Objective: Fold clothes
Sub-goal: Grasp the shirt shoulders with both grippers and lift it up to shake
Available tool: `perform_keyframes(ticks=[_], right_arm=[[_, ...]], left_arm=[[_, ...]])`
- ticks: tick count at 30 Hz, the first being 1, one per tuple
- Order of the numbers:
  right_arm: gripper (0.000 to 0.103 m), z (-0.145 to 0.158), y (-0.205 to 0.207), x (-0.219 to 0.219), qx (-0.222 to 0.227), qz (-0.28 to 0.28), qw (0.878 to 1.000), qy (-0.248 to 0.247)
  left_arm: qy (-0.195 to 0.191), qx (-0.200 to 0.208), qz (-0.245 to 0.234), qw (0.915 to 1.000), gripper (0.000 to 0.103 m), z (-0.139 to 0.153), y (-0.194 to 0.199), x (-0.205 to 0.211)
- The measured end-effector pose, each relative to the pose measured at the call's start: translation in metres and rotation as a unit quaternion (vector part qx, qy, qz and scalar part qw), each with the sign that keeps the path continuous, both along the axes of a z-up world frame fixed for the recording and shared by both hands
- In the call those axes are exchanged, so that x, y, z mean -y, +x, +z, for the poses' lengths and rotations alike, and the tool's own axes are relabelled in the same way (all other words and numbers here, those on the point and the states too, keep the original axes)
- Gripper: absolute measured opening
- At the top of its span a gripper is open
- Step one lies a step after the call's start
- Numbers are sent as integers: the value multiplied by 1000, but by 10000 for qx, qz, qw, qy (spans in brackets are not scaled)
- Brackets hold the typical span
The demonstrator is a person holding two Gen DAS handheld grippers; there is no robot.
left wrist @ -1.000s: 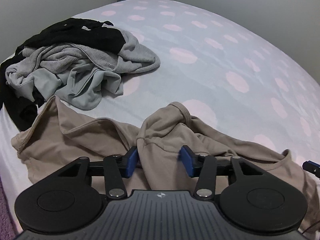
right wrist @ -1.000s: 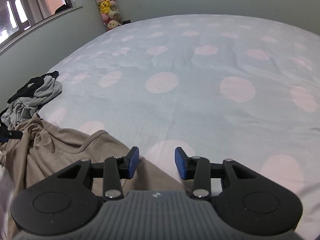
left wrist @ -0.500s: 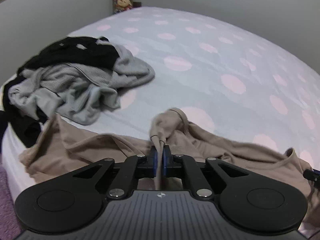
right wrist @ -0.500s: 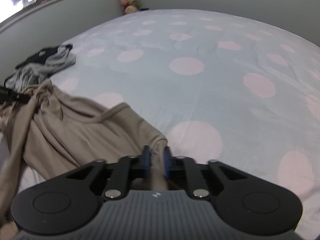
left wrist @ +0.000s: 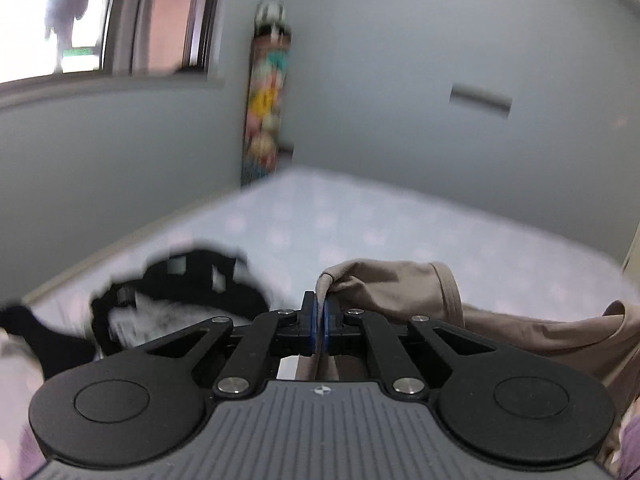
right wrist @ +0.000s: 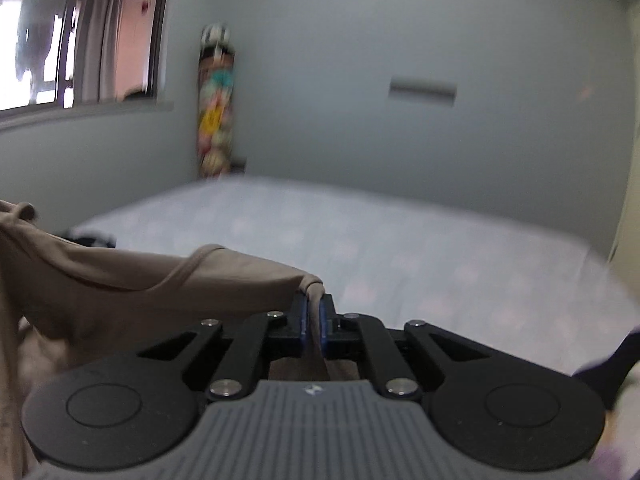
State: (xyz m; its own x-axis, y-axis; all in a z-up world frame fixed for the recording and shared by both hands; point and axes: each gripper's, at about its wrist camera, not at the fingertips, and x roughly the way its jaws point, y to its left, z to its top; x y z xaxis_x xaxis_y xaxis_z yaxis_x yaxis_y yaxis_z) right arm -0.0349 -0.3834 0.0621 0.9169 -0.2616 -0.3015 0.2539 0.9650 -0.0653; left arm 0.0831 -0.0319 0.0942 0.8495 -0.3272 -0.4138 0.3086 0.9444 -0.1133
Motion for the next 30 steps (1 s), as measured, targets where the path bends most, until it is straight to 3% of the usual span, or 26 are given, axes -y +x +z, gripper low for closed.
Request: perform_keyframes(ticks=[3,8,12,17,22,26,30], right_arm=[[7,50,-23,-2,579,-89,9978,-322],[7,126,-77,-15,1510,-209,9852,-789],[7,160,-130,-24,2072,-308,9745,-802],[7,171,-180,-32,2437,-376,9664,-729],[7,170,-193,-37,2533,-359,9643,-682],[7,159,-169,-32,2283,-301,9715,-567],[7,121,-116,-19,1627,-285,9856,-375]], left_arm=[[-176,654,-57,9977,1,51,-34,-6],[-606,1571,-225,9855,1,116,-98,-17],[-989,1928,-394,9755,1,133,-141,-29],[-1254,2250,-492,9650,1,132,-174,-38],[-1361,2093,-573,9666,1,131,-161,-41],[-1063,1781,-488,9770,1,114,-129,-33],[-520,1281,-367,9897,1,78,-80,-5]])
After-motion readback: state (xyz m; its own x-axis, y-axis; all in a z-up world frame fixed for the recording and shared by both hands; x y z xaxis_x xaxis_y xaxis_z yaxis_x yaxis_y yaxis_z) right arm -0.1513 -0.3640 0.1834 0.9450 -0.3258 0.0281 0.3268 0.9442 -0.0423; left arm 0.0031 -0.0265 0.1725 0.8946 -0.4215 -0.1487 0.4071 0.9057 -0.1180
